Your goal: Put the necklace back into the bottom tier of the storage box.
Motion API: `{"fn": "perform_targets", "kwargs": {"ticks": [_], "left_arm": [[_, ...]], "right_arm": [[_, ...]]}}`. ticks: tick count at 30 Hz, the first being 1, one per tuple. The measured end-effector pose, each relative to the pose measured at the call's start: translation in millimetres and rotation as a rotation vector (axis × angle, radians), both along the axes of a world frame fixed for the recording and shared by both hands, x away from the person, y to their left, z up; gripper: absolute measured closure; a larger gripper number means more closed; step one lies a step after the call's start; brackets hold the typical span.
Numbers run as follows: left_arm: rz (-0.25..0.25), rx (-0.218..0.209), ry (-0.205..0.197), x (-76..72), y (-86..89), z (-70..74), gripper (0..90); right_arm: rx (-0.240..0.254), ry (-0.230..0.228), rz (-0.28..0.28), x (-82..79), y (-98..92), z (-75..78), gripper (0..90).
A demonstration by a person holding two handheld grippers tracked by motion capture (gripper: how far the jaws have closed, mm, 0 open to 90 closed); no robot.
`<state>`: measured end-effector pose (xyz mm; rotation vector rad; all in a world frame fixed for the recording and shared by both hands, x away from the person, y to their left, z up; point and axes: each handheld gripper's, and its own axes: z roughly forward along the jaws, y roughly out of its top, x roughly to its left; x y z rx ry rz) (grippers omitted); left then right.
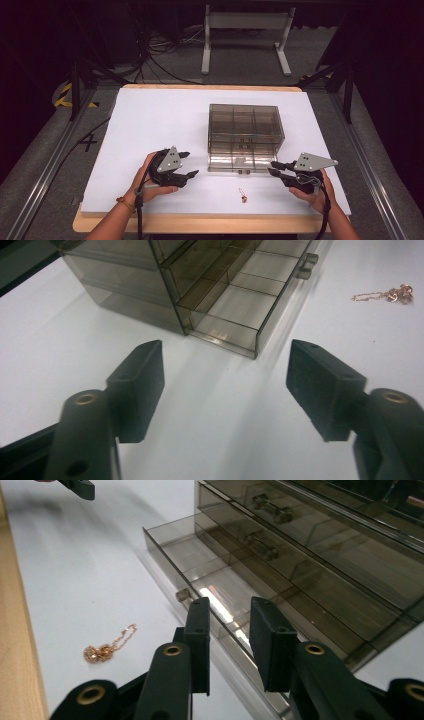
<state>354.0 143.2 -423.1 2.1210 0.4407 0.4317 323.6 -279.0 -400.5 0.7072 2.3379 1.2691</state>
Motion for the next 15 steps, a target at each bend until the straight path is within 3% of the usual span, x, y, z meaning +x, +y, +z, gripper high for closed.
{"fn": "perform_targets", "kwargs": {"ticks": [4,8,15], "left_arm": [[0.014,-0.035,0.012,-3.8,9.2,-4.6,19.8],[0.047,-0.096,0.022,-4.9,17.7,-13.4,15.0],[0.101,-0.111,0.044,-0.9,23.2,-24.8,12.8]], "right_arm": [[-0.012,0.008,0.043,-4.1,12.6,-3.4,66.8],[-0.029,0.024,0.089,-6.4,23.6,-9.1,63.1],[-0.052,0.046,0.156,-9.0,36.3,-20.0,62.3]]}}
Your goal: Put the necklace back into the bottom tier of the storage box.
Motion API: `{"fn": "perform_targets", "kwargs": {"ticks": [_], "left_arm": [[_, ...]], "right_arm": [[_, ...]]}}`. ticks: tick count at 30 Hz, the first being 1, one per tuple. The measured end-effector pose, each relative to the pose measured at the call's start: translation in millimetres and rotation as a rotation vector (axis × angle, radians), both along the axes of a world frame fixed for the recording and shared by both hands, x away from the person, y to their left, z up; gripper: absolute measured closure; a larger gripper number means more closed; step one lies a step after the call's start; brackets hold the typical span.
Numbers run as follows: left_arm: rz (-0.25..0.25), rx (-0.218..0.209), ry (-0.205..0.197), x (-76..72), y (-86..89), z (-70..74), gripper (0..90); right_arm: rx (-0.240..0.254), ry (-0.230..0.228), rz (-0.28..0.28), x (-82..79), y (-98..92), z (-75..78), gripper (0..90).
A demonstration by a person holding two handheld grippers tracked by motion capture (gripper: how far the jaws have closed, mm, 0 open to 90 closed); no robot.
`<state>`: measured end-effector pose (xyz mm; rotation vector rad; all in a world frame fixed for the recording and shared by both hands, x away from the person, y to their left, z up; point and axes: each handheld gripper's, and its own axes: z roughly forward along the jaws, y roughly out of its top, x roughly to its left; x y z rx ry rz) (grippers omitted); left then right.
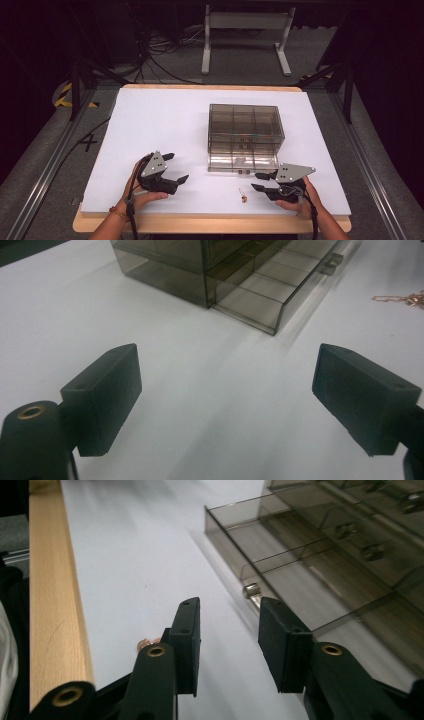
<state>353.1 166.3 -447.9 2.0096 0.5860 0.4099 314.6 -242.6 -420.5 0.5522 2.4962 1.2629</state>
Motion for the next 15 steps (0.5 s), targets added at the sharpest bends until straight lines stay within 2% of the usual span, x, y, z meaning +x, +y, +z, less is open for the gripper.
{"fn": "perform_targets", "kwargs": {"ticks": [4,7,10,15], "left_arm": [[-0.002,-0.004,-0.011,0.3,1.1,-1.4,12.5],[0.005,-0.044,0.010,1.2,4.7,-4.0,11.8],[0.005,-0.043,0.010,1.2,6.1,-6.2,11.6],[0.007,-0.056,0.017,1.9,6.9,-6.8,11.4]], "right_arm": [[0.004,0.030,0.024,1.2,2.2,-7.0,63.2],[0.004,0.046,0.043,0.7,6.4,-10.3,63.3],[-0.003,0.048,0.065,-1.7,11.0,-12.6,65.9],[-0.008,0.052,0.093,-4.4,15.0,-14.6,64.3]]}}
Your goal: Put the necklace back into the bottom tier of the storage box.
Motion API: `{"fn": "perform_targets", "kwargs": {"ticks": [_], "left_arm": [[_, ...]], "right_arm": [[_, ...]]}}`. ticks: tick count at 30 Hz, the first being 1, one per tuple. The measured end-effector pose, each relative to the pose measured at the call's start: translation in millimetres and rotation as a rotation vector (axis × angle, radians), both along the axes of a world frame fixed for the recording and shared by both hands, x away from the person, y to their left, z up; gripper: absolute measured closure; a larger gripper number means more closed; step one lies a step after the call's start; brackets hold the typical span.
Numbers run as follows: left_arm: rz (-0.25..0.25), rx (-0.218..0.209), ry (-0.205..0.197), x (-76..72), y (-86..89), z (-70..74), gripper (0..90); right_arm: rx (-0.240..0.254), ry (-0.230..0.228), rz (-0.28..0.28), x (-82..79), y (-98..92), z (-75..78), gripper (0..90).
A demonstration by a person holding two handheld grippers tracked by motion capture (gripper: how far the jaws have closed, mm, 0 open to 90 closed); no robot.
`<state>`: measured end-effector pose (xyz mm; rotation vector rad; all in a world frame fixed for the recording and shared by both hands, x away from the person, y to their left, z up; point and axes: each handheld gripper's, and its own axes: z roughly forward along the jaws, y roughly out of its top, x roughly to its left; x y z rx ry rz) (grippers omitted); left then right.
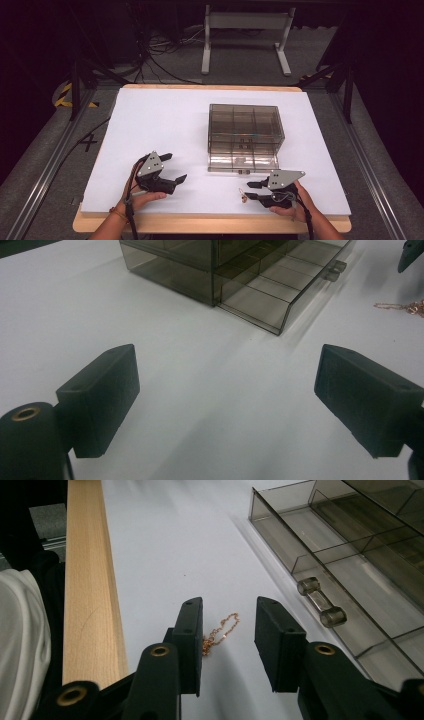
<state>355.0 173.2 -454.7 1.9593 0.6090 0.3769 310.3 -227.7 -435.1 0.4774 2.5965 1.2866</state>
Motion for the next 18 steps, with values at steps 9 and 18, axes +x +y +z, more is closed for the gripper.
{"fn": "perform_targets", "kwargs": {"ticks": [9,18], "left_arm": [[-0.003,-0.013,0.010,0.5,1.0,-0.3,11.2],[-0.004,-0.007,0.018,0.6,-0.1,-0.5,11.4]], "right_arm": [[-0.035,0.040,0.052,-2.1,11.7,-10.5,59.1],[-0.075,0.036,0.041,-1.6,16.0,-15.5,71.2]]}}
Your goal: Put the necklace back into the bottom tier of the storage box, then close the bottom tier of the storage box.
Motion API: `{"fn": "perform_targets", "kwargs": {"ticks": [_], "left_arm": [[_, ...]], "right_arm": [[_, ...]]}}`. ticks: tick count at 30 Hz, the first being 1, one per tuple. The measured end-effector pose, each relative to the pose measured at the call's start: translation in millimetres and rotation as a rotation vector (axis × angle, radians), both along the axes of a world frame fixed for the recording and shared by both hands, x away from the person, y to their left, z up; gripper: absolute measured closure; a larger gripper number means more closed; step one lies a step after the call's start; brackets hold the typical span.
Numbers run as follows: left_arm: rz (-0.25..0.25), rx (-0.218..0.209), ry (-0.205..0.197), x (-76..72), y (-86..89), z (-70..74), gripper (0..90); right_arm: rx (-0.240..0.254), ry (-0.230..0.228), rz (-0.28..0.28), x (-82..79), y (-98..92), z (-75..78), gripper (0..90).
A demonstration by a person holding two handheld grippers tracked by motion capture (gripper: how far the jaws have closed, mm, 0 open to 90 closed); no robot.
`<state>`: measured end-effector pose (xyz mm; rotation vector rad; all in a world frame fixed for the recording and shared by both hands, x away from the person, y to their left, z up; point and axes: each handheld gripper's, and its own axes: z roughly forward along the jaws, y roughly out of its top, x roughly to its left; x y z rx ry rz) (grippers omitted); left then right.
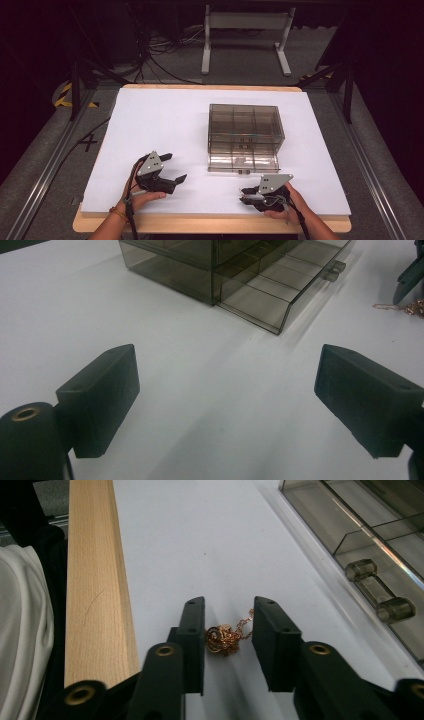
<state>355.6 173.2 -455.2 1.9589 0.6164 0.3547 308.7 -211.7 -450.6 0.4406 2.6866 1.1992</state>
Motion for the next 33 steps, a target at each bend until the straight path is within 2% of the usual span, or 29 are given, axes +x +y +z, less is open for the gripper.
{"fn": "perform_targets", "kwargs": {"ticks": [4,6,9,12,17,18,19,24,30,33], "left_arm": [[0.003,0.002,-0.001,0.5,0.1,0.0,11.3],[0.004,0.008,-0.007,1.1,0.8,0.4,11.1],[0.007,-0.001,0.014,1.8,0.4,0.0,11.2],[0.001,0.002,0.013,2.4,0.3,0.1,11.3],[-0.002,-0.015,0.025,1.5,1.2,-0.3,11.3],[0.000,-0.012,0.009,2.2,2.0,0.0,11.2],[-0.001,-0.013,0.008,2.2,2.5,0.1,11.1],[-0.002,-0.006,0.000,1.3,1.6,-0.1,11.0],[0.001,-0.014,-0.010,-0.8,1.6,-0.3,10.9],[-0.003,-0.001,-0.017,-0.4,1.3,-0.1,10.9]], "right_arm": [[-0.012,-0.009,0.020,-1.3,1.6,0.9,82.1],[-0.014,0.000,0.019,-0.7,2.0,1.5,82.5],[-0.011,0.008,0.015,0.8,1.8,1.9,82.7],[-0.009,-0.001,0.013,1.1,1.3,4.8,82.8],[0.026,-0.014,-0.009,3.5,-2.9,13.0,82.8],[0.030,-0.020,-0.012,4.1,-3.8,14.9,82.8],[0.052,-0.023,-0.021,4.4,-5.5,19.0,82.8],[0.071,-0.045,-0.043,5.6,-9.1,26.4,82.8],[0.116,-0.081,-0.096,7.7,-15.8,38.8,82.8],[0.134,-0.093,-0.111,7.7,-18.5,44.0,82.7]]}}
